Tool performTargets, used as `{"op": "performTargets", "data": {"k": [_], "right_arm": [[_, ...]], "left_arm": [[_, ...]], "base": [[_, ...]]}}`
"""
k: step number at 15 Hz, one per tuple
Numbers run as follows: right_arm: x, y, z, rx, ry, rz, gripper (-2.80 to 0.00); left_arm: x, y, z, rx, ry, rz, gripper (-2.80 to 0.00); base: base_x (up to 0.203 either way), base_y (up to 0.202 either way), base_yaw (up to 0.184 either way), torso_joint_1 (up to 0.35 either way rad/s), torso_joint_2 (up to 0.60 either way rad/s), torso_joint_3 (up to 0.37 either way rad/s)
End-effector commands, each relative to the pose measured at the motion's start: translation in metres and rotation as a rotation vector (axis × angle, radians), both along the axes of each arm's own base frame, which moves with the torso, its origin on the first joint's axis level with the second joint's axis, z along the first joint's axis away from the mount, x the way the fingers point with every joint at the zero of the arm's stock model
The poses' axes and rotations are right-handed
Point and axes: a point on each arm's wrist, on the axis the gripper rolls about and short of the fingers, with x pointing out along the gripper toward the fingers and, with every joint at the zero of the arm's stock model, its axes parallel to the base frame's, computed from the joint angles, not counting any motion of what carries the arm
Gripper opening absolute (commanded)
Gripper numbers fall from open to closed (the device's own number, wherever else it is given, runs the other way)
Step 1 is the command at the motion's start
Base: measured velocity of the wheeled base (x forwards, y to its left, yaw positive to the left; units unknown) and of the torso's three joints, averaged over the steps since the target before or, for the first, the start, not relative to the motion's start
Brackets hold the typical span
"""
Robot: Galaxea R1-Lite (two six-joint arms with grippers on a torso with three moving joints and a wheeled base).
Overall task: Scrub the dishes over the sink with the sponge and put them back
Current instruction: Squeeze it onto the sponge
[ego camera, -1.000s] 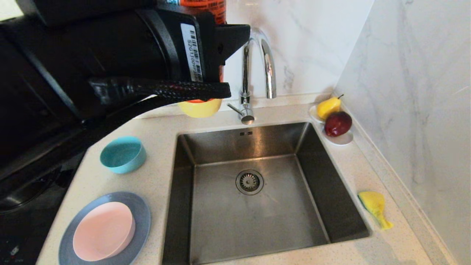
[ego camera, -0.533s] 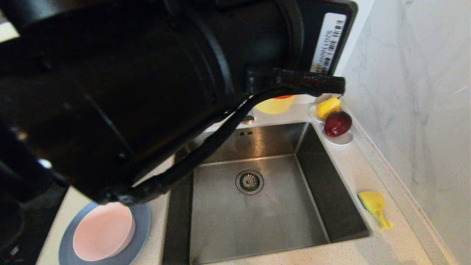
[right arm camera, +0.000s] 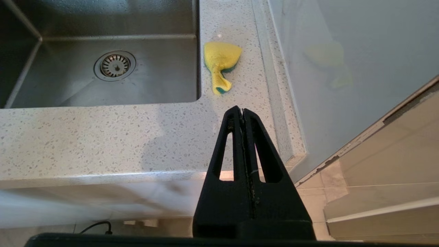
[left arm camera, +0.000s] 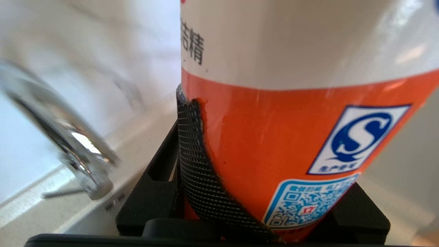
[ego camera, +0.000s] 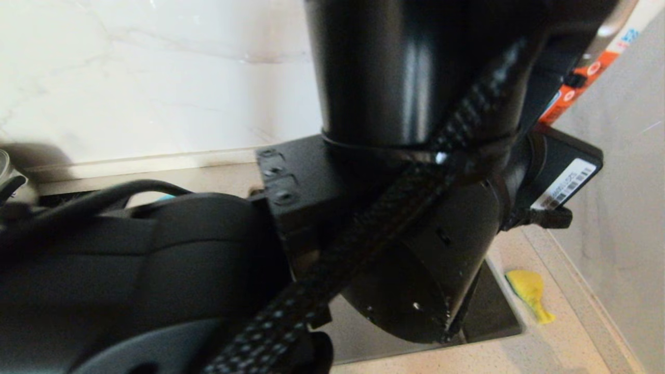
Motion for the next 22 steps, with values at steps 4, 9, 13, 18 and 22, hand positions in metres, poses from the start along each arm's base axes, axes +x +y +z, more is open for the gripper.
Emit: {"op": "performTargets", "data": {"k": [4, 9, 13, 18, 22], "right_arm": [[0.0, 0.0, 0.0, -0.001, 0.001, 0.001, -2.8], [0.0, 0.0, 0.0, -0.001, -0.001, 0.001, -2.8], [0.0, 0.0, 0.0, -0.001, -0.001, 0.001, -2.8], [0.0, 0.0, 0.0, -0.001, -0.001, 0.001, -2.8], [0.0, 0.0, 0.0, 0.0, 0.0, 0.001, -2.8]], "left_arm": [[0.013, -0.034, -0.058, 0.253, 0.023, 0.005, -2.8], [0.025, -0.057, -0.101, 0.436, 0.004, 0.008, -2.8], [0.036, -0.068, -0.127, 0.577, -0.039, 0.023, -2.8], [0.058, -0.075, -0.155, 0.726, -0.091, 0.096, -2.8], [0.067, -0.077, -0.174, 0.81, -0.11, 0.114, -2.8]], "base": [[0.0, 0.0, 0.0, 0.0, 0.0, 0.0], [0.0, 0.0, 0.0, 0.0, 0.0, 0.0], [0.0, 0.0, 0.0, 0.0, 0.0, 0.0], [0.0, 0.0, 0.0, 0.0, 0.0, 0.0], [0.0, 0.0, 0.0, 0.0, 0.0, 0.0]]}}
